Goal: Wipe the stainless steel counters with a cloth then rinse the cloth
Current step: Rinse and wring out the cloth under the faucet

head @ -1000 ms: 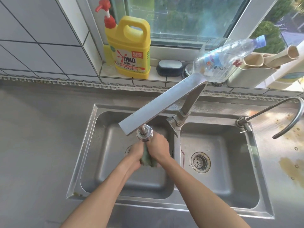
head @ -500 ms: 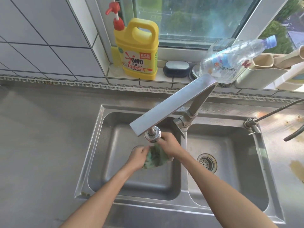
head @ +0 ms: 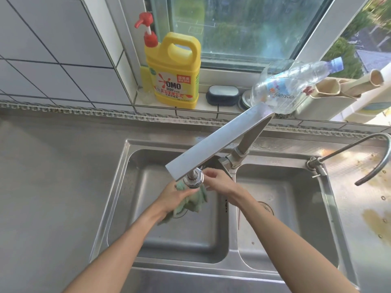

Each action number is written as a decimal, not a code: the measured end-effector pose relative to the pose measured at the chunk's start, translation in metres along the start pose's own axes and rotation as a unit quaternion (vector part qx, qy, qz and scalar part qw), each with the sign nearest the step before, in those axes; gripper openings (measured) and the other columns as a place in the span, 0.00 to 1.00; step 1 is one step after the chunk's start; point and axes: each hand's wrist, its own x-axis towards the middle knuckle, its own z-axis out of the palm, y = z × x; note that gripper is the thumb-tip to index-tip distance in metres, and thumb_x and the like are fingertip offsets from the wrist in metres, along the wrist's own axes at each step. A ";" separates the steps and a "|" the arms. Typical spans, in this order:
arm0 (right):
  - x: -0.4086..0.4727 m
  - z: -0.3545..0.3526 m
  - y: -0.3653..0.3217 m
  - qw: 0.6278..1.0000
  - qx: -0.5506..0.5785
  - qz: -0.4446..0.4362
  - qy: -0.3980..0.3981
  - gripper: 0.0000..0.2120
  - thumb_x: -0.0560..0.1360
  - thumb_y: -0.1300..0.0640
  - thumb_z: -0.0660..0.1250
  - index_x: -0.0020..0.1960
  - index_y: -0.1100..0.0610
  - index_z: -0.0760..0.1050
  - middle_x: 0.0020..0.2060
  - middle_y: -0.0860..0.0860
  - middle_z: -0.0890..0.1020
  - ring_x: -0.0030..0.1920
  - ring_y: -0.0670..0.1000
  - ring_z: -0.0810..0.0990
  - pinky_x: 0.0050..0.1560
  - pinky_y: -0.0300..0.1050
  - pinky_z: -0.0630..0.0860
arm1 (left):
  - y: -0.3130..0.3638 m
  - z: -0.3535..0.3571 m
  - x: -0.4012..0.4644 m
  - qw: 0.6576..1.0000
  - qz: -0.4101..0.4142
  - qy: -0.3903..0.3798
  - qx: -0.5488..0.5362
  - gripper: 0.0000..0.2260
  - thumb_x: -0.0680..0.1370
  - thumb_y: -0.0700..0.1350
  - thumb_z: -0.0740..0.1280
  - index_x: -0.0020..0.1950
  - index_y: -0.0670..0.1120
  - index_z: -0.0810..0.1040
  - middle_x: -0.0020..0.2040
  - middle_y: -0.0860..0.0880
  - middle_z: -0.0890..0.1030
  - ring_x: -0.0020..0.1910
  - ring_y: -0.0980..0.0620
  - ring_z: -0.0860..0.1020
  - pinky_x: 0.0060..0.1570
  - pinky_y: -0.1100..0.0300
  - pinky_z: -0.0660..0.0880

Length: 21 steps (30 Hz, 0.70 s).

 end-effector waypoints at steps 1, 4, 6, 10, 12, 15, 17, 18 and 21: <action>-0.002 0.004 0.009 0.999 0.034 0.024 0.018 0.30 0.67 0.28 0.72 0.57 0.50 0.84 0.51 0.47 0.87 0.49 0.47 0.83 0.60 0.54 0.80 | -0.001 0.001 -0.001 0.997 -0.020 0.052 -0.048 0.05 0.80 0.40 0.72 0.49 0.42 0.88 0.48 0.36 0.88 0.42 0.42 0.86 0.39 0.55 0.84; -0.008 0.024 0.039 0.978 0.165 0.130 -0.017 0.39 0.66 0.20 0.66 0.62 0.48 0.83 0.56 0.52 0.87 0.56 0.53 0.86 0.60 0.57 0.82 | -0.006 0.004 0.000 0.957 -0.065 0.146 -0.241 0.11 0.82 0.40 0.67 0.62 0.39 0.83 0.59 0.34 0.84 0.53 0.39 0.85 0.47 0.51 0.84; -0.011 0.042 0.055 0.953 0.244 0.168 -0.059 0.40 0.65 0.19 0.65 0.61 0.48 0.84 0.56 0.53 0.87 0.57 0.55 0.86 0.58 0.60 0.83 | -0.009 0.006 0.000 0.927 -0.093 0.152 -0.330 0.18 0.84 0.42 0.62 0.72 0.36 0.76 0.67 0.32 0.80 0.67 0.34 0.79 0.66 0.43 0.77; -0.014 0.071 0.065 0.925 0.338 0.160 -0.067 0.33 0.68 0.25 0.70 0.58 0.50 0.86 0.51 0.53 0.87 0.53 0.54 0.87 0.59 0.62 0.81 | -0.014 0.013 -0.007 0.885 -0.122 0.149 -0.423 0.20 0.85 0.46 0.60 0.74 0.38 0.75 0.67 0.32 0.79 0.63 0.34 0.80 0.74 0.38 0.69; -0.014 0.079 0.065 0.916 0.369 0.148 -0.053 0.31 0.72 0.29 0.70 0.61 0.52 0.84 0.56 0.54 0.86 0.56 0.55 0.86 0.57 0.60 0.82 | -0.018 0.014 -0.010 0.873 -0.106 0.159 -0.448 0.19 0.86 0.44 0.59 0.74 0.38 0.75 0.68 0.33 0.78 0.57 0.36 0.81 0.67 0.40 0.74; -0.013 0.085 0.058 0.913 0.384 0.128 -0.039 0.25 0.78 0.38 0.68 0.64 0.55 0.82 0.58 0.54 0.86 0.56 0.54 0.86 0.49 0.52 0.82 | -0.022 0.013 -0.011 0.865 -0.079 0.162 -0.468 0.18 0.85 0.43 0.59 0.73 0.38 0.75 0.66 0.33 0.80 0.57 0.37 0.82 0.61 0.42 0.78; -0.010 0.083 0.050 0.924 0.364 0.115 -0.014 0.21 0.78 0.46 0.70 0.64 0.59 0.81 0.58 0.58 0.86 0.56 0.59 0.85 0.47 0.54 0.83 | -0.022 0.008 -0.010 0.880 -0.070 0.152 -0.445 0.16 0.84 0.43 0.61 0.69 0.39 0.78 0.59 0.37 0.85 0.53 0.40 0.86 0.54 0.45 0.81; -0.009 0.081 0.045 0.934 0.342 0.103 0.007 0.17 0.78 0.50 0.71 0.61 0.60 0.82 0.56 0.60 0.86 0.54 0.60 0.86 0.45 0.55 0.83 | -0.022 0.004 -0.009 0.896 -0.072 0.151 -0.412 0.16 0.83 0.43 0.63 0.67 0.40 0.79 0.56 0.39 0.86 0.51 0.42 0.87 0.53 0.47 0.81; -0.010 0.065 0.034 0.958 0.270 0.057 0.072 0.05 0.77 0.56 0.74 0.49 0.57 0.85 0.46 0.57 0.89 0.44 0.53 0.88 0.36 0.42 0.82 | -0.024 -0.009 -0.006 0.937 -0.060 0.152 -0.310 0.15 0.79 0.37 0.64 0.65 0.37 0.80 0.57 0.38 0.85 0.54 0.42 0.83 0.58 0.48 0.77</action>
